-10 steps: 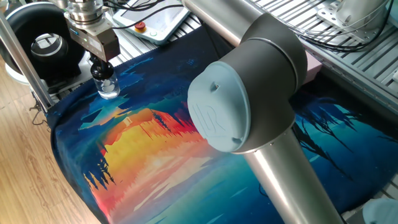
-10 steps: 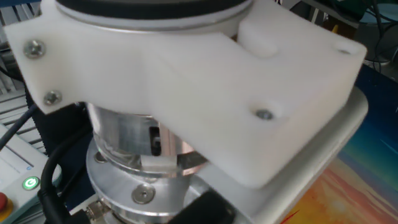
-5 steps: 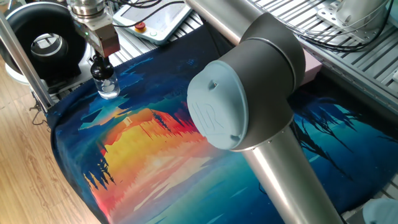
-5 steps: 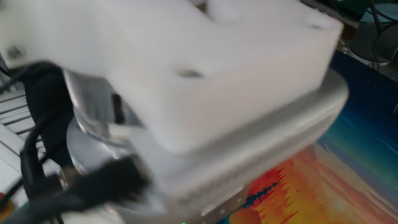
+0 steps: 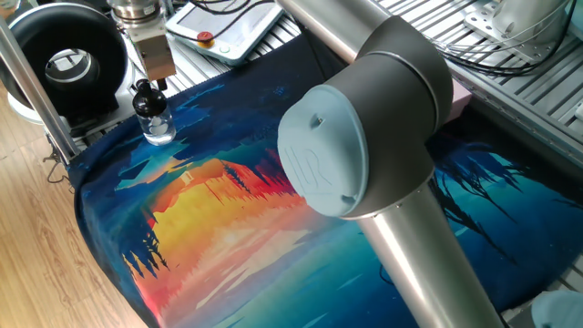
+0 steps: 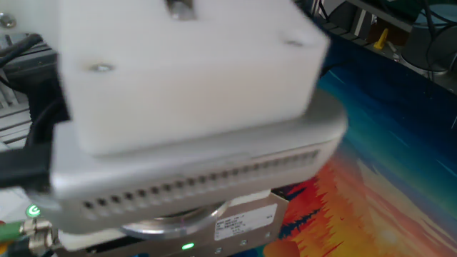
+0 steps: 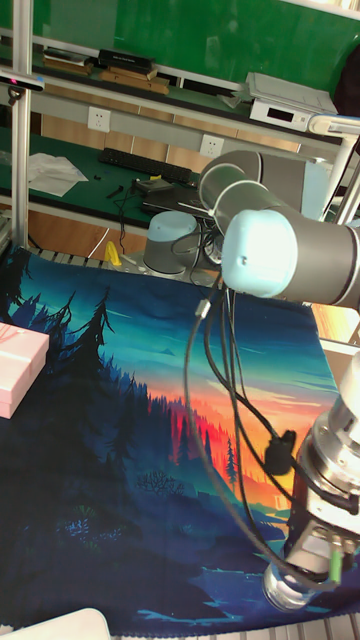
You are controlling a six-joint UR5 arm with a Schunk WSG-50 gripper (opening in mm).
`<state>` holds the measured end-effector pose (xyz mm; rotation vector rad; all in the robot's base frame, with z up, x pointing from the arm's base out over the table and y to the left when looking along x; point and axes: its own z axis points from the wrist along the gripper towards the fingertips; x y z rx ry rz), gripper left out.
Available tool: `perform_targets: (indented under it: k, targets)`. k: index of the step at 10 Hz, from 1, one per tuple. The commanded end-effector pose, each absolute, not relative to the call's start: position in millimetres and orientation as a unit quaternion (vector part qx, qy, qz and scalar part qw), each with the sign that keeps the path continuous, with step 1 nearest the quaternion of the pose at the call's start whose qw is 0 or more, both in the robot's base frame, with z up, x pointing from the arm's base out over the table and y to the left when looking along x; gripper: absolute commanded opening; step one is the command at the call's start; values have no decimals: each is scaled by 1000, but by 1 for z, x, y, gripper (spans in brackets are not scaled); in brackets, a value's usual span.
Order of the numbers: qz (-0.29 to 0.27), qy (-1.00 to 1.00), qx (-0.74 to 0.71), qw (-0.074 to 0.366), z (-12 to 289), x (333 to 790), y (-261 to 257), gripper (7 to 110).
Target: Unscrew the lid from the jar
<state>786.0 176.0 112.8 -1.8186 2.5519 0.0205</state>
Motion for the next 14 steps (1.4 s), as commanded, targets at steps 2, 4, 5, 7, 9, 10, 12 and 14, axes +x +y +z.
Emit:
perform_targets:
  k: [2,4,5,7,9,10,12,14]
  targets:
    - [58,903,-426,-4,113,755,184,44]
    - [89,926,-367,-10,113,741,192,44]
    - [87,938,-336,-9,115,740,193,44]
    - [86,960,-266,1,124,743,210,44]
    - [75,974,-213,7,128,752,220,44]
    - [67,976,-205,10,127,756,219,44]
    - [63,980,-188,15,123,767,222,44]
    - [55,984,-172,15,121,773,222,44]
